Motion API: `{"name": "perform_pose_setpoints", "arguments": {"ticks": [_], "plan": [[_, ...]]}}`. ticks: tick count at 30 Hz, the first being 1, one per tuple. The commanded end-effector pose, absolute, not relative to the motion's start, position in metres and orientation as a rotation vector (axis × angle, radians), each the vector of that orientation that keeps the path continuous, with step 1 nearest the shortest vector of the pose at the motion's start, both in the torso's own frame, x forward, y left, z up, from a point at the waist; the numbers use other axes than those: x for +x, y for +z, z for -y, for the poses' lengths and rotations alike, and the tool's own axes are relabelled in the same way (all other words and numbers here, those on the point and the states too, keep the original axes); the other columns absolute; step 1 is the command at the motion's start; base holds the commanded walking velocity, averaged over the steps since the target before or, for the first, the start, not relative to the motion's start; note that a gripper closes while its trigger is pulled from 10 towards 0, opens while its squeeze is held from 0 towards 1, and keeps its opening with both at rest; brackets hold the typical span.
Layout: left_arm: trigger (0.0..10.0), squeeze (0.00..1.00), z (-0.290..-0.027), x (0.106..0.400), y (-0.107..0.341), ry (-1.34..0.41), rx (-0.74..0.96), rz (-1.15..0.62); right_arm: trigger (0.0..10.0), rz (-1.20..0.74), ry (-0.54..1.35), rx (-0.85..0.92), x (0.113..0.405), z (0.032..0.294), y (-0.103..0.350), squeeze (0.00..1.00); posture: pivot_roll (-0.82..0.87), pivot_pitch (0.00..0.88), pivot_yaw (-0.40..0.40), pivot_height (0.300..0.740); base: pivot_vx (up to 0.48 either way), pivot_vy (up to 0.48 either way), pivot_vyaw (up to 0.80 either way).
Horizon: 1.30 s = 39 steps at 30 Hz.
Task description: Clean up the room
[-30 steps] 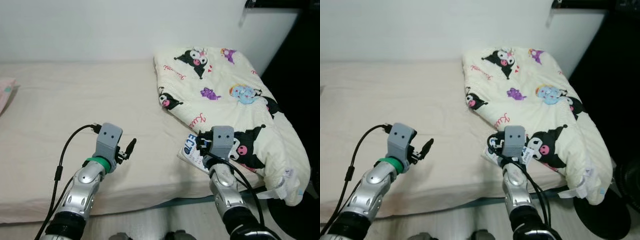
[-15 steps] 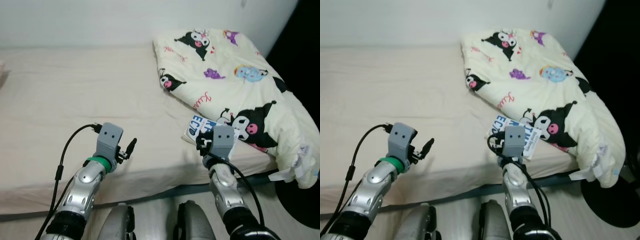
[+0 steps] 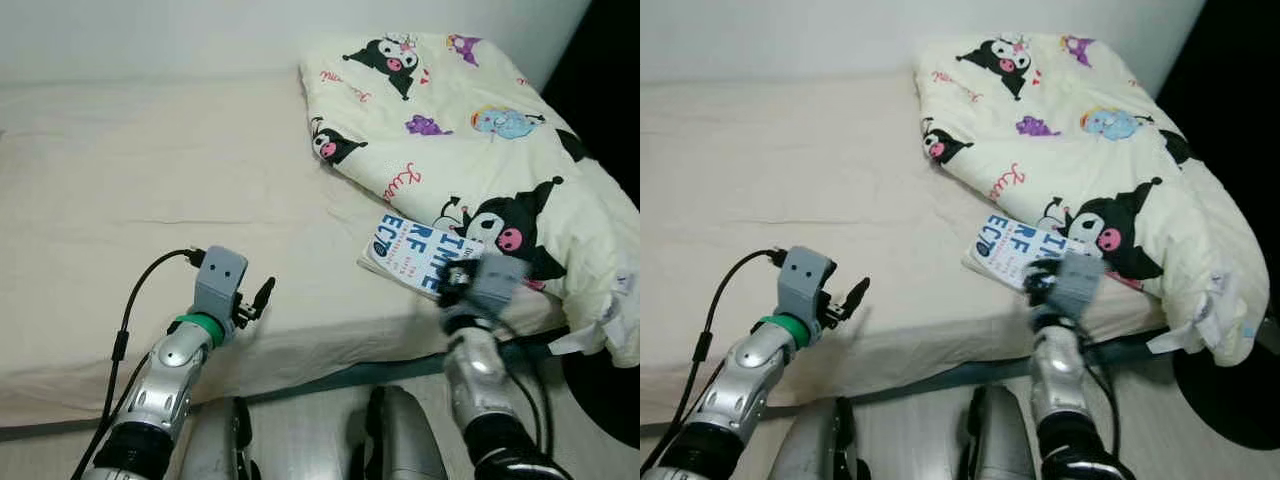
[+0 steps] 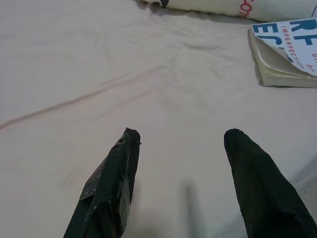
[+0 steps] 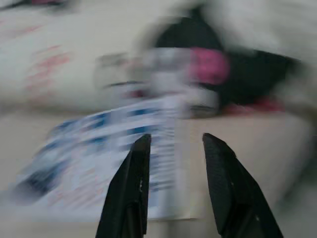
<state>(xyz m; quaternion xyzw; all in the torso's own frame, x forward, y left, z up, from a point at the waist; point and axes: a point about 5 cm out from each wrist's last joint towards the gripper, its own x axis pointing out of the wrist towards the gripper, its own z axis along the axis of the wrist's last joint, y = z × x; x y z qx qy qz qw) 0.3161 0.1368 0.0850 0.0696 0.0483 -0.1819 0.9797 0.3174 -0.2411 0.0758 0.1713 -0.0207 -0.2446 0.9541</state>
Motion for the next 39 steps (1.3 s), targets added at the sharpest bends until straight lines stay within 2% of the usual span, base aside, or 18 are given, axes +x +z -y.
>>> {"name": "perform_pose_setpoints", "arguments": {"ticks": [1,4,9,10,12,13,14,15,18,24,29,31,32,33,34,39], "plan": [[10.0,0.0,-0.135,0.314,0.079,-0.375,0.146,-0.125,10.0,-0.012,-0.583,0.474,0.31,0.252,0.062,0.0,0.01,0.069,0.083,0.596,0.0,0.0,0.0],[10.0,0.0,-0.135,0.314,0.079,-0.378,0.148,-0.125,10.0,-0.011,-0.589,0.557,0.308,0.258,0.059,0.0,0.02,0.076,0.084,0.596,0.0,0.0,0.0],[10.0,0.0,-0.136,0.313,0.079,-0.377,0.149,-0.126,10.0,-0.021,-0.572,0.588,0.307,0.263,0.056,0.0,0.02,0.089,0.087,0.596,0.0,0.0,0.0],[10.0,0.0,-0.136,0.313,0.079,-0.376,0.15,-0.128,10.0,-0.019,-0.505,0.572,0.31,0.261,0.058,0.33,0.02,0.105,0.095,0.596,0.0,0.0,0.0],[10.0,0.0,-0.137,0.313,0.079,-0.375,0.151,-0.129,10.0,-0.017,-0.457,0.56,0.312,0.259,0.06,0.33,0.02,0.105,0.095,0.596,0.0,0.0,0.0],[10.0,0.0,-0.137,0.312,0.08,-0.375,0.152,-0.13,10.0,-0.014,-0.427,0.557,0.313,0.259,0.061,0.47,0.03,0.112,0.099,0.596,0.0,0.0,0.0],[10.0,0.0,-0.137,0.312,0.08,-0.375,0.152,-0.13,10.0,-0.014,-0.427,0.557,0.313,0.259,0.061,0.47,0.03,0.112,0.099,0.596,0.0,0.0,0.0],[10.0,0.0,-0.139,0.311,0.079,-0.379,0.159,-0.134,10.0,-0.029,-0.384,0.543,0.316,0.256,0.061,1.0,0.04,0.145,0.113,0.596,0.0,0.0,0.0],[10.0,0.0,-0.145,0.307,0.08,-0.383,0.174,-0.143,10.0,-0.077,-0.325,0.558,0.318,0.251,0.056,1.0,0.06,0.168,0.121,0.596,0.0,0.0,0.0],[10.0,0.0,-0.16,0.303,0.083,-0.365,0.209,-0.156,10.0,-0.173,-0.371,0.549,0.311,0.255,0.042,1.0,0.11,0.241,0.15,0.596,0.0,0.0,0.0],[10.0,0.0,-0.167,0.301,0.084,-0.356,0.222,-0.161,10.0,-0.168,-0.377,0.521,0.312,0.259,0.044,1.0,0.12,0.25,0.158,0.596,0.0,0.0,0.0],[10.0,0.0,-0.169,0.299,0.085,-0.353,0.227,-0.165,10.0,-0.159,-0.359,0.459,0.314,0.261,0.049,1.0,0.13,0.255,0.164,0.596,0.0,0.0,0.0],[10.0,0.0,-0.169,0.298,0.085,-0.354,0.229,-0.167,10.0,-0.139,-0.345,0.444,0.316,0.263,0.053,0.51,0.14,0.254,0.174,0.596,0.0,0.0,0.0],[10.0,0.0,-0.169,0.297,0.086,-0.354,0.23,-0.168,10.0,-0.126,-0.336,0.436,0.317,0.264,0.056,0.51,0.14,0.254,0.174,0.596,0.0,0.0,0.0],[10.0,0.0,-0.168,0.296,0.086,-0.357,0.233,-0.17,10.0,-0.104,-0.327,0.451,0.319,0.265,0.059,0.0,0.15,0.254,0.18,0.596,0.0,0.0,0.0],[10.0,0.0,-0.17,0.294,0.087,-0.363,0.241,-0.177,10.0,-0.065,-0.302,0.492,0.323,0.266,0.065,0.0,0.16,0.25,0.191,0.596,0.0,0.0,0.0]]}}
